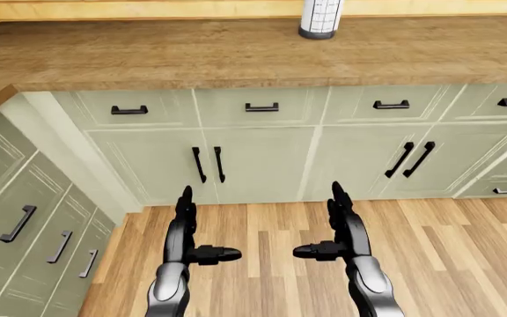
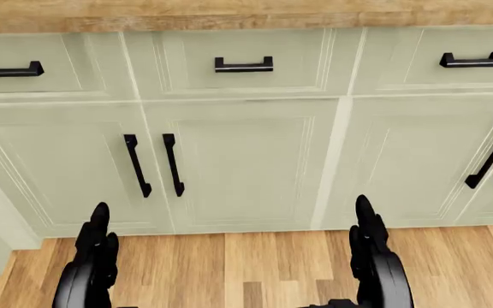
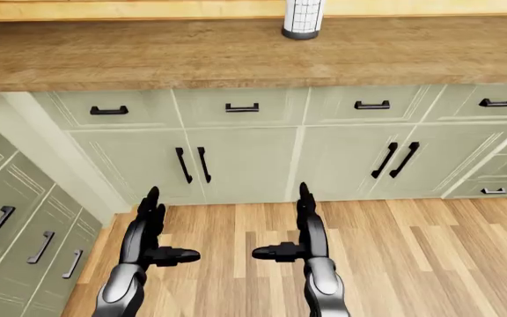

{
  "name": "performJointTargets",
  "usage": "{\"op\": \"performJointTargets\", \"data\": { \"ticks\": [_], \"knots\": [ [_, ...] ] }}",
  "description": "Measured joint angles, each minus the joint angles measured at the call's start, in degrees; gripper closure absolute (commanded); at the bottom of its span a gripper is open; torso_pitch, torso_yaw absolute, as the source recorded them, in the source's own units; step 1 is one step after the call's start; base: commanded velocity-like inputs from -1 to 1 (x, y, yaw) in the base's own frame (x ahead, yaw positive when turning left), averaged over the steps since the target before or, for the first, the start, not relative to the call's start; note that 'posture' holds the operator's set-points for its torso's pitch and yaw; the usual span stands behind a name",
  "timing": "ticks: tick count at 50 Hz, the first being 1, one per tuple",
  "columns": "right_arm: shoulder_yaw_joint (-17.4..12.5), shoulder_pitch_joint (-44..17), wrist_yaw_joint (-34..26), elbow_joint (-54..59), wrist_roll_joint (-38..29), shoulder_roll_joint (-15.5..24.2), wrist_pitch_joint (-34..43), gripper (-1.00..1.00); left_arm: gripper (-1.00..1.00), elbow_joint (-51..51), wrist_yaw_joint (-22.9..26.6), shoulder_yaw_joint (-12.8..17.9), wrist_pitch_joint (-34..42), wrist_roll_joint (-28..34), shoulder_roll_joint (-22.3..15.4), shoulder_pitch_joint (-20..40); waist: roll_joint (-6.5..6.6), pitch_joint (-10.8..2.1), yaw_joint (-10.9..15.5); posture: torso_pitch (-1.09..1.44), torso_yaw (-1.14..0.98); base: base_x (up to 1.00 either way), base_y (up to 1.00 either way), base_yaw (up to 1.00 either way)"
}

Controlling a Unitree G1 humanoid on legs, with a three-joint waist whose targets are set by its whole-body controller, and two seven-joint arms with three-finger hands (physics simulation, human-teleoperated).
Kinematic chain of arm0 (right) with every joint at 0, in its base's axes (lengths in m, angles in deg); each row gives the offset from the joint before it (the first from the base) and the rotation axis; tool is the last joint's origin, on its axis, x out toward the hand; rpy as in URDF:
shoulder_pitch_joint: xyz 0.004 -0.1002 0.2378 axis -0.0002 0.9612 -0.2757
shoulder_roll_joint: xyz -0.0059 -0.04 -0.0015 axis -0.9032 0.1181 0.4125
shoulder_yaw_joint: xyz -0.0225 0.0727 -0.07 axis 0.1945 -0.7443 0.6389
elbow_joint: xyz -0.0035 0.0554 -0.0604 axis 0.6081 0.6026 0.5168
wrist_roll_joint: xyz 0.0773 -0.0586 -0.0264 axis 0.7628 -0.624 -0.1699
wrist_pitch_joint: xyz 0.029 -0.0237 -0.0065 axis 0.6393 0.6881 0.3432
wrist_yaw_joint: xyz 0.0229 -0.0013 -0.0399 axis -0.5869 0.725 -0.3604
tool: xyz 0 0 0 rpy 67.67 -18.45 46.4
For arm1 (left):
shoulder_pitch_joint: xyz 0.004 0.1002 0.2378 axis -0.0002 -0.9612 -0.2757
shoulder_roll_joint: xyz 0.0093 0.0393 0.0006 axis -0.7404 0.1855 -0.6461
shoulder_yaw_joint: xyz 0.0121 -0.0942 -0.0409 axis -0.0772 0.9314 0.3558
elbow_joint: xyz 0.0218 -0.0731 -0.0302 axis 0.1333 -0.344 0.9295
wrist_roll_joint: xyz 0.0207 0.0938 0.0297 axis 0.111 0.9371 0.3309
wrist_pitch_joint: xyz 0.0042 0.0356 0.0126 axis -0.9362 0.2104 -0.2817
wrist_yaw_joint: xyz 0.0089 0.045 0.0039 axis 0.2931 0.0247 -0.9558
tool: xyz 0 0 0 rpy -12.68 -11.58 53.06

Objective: Navigate to the stove.

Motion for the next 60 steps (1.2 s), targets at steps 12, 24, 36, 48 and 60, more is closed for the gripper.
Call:
{"op": "performJointTargets", "data": {
  "ticks": [12,24,36,48,60],
  "knots": [
    [-0.02,-0.29,-1.01,-1.82,0.36,0.16,-0.69,-1.0,-1.0,0.66,0.63,-0.49,-2.27,1.55,-0.05,0.11,-0.33,-3.08,0.41,0.0,0.0,0.0,0.0,0.0],
    [1.09,-0.47,-1.78,-1.66,-0.07,-0.16,-0.7,-1.0,-1.0,0.84,-0.32,0.35,-2.56,1.88,-0.43,0.32,2.98,-3.83,1.39,0.0,0.0,0.0,-0.28,0.0],
    [-0.57,-0.03,-1.22,-1.58,-0.54,0.55,-0.45,-1.0,-1.0,0.2,0.35,-1.66,-2.67,1.96,0.43,0.29,-2.44,-2.69,0.1,0.0,0.0,0.0,-0.49,0.0],
    [1.12,-0.61,-1.74,-1.48,-0.57,-0.23,-0.66,-1.0,-1.0,1.01,-0.06,0.05,-2.97,2.05,-0.36,0.34,3.56,-2.07,1.97,0.0,0.0,0.0,-0.49,0.0],
    [0.14,-0.87,-1.51,-1.6,-0.73,0.52,-0.79,-1.0,-1.0,1.08,-0.02,-0.91,-2.99,2.08,0.41,0.65,-3.08,-3.0,0.36,0.0,0.0,0.0,-0.48,0.0]
  ]
}}
